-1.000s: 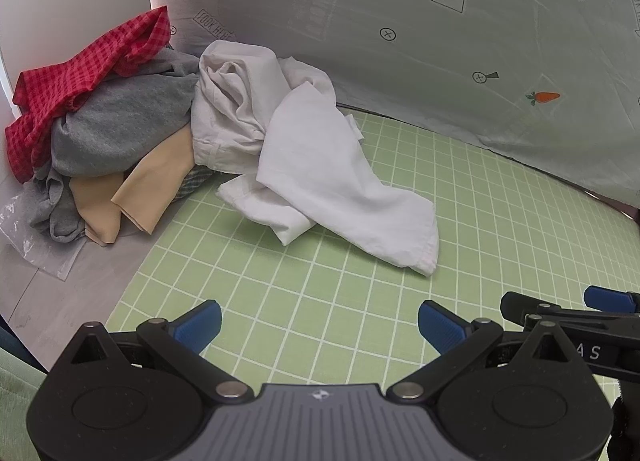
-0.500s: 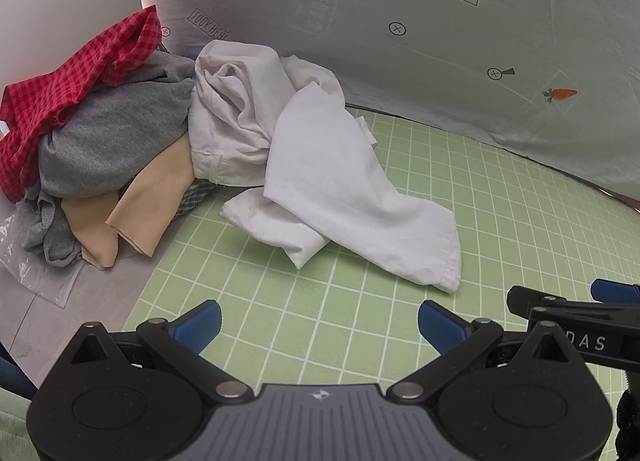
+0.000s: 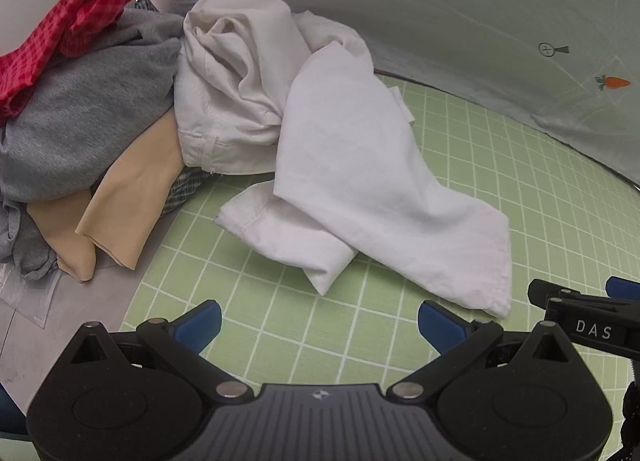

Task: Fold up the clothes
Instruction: 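Grasp the white shirt with the right gripper while the left gripper grasps the white trousers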

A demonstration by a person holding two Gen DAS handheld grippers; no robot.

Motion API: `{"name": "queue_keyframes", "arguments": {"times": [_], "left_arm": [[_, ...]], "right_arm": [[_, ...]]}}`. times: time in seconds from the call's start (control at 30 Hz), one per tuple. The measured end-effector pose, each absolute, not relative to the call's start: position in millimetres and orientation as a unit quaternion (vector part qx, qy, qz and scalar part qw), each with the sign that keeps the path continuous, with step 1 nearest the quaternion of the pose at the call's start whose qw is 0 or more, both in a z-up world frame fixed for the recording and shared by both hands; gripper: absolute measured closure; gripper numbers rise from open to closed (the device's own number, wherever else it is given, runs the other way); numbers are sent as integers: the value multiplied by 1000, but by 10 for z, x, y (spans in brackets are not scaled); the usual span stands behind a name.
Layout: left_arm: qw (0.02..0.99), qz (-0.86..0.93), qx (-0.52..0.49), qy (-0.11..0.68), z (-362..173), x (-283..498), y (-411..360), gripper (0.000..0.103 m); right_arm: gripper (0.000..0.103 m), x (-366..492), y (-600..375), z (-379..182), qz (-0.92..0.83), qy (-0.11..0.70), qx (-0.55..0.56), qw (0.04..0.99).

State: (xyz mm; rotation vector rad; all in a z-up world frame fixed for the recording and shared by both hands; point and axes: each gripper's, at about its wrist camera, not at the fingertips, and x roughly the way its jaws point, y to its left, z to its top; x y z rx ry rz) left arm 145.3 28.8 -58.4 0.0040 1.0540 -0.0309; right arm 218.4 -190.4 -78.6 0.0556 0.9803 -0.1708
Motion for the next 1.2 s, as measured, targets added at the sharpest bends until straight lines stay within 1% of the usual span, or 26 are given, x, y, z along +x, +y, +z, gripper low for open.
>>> {"name": "queue_keyframes", "arguments": {"times": [0.4,0.47,0.63,0.7,0.73,0.77,0.8,0.83,0.87,0.9,0.93,0.97,1.0,1.07,1.1,1.2], "left_arm": [[836,2,0,549,-1067,2305,532,1],[832,3,-2,555,-1142,2412,549,2],[825,-7,-25,564,-1263,2558,585,15],[825,-11,-42,563,-1279,2565,596,28],[826,-14,-49,562,-1282,2561,594,33],[826,-18,-56,561,-1281,2552,588,42],[826,-21,-63,560,-1281,2543,582,51],[827,-24,-65,558,-1274,2530,566,55],[828,-26,-64,556,-1263,2514,542,63],[830,-28,-60,554,-1248,2495,512,73],[831,-30,-53,552,-1231,2471,479,77],[833,-30,-45,550,-1216,2444,447,85],[837,-31,-36,545,-1204,2411,418,87],[847,-33,-24,530,-1188,2318,373,88],[850,-31,-23,525,-1175,2271,350,90],[856,-30,-28,516,-1075,2105,256,94]], "right_arm": [[9,3005,-1840,-1294,-81,521,20,850],[11,3116,-1841,-1373,-79,527,22,846],[14,3290,-1811,-1499,-55,529,25,846],[17,3317,-1779,-1515,-41,526,20,849],[24,3319,-1769,-1514,-33,525,25,850],[31,3311,-1762,-1506,-26,523,31,851],[34,3303,-1753,-1498,-20,521,36,852],[42,3292,-1739,-1488,-12,518,33,854],[47,3280,-1724,-1478,-5,515,29,857],[50,3258,-1717,-1466,0,512,26,859],[59,3194,-1740,-1447,-2,506,24,862],[72,3129,-1762,-1428,-4,501,22,865],[75,3064,-1785,-1409,-7,495,20,868],[88,2935,-1831,-1370,-11,485,16,874],[90,2871,-1853,-1351,-13,479,13,877],[91,2677,-1922,-1294,-20,463,7,886]]}}
